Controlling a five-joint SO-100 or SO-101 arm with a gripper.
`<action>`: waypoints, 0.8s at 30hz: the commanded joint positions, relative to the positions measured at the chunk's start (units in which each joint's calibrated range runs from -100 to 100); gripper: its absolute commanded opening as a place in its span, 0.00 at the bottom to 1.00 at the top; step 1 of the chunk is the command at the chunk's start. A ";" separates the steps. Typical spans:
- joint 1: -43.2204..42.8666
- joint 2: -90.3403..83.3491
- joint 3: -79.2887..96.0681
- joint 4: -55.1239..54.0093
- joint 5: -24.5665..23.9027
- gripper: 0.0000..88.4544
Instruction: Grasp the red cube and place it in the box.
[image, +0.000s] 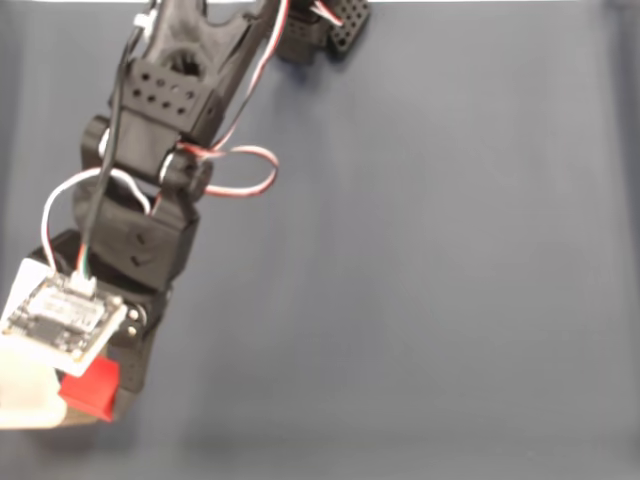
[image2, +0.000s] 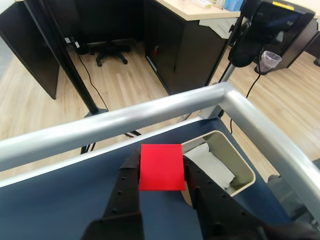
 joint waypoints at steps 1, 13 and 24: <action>1.22 -0.68 -3.45 -1.56 -0.15 0.02; 3.85 4.08 -8.20 -2.13 -0.49 0.02; 6.41 6.42 -10.66 -2.38 -0.54 0.02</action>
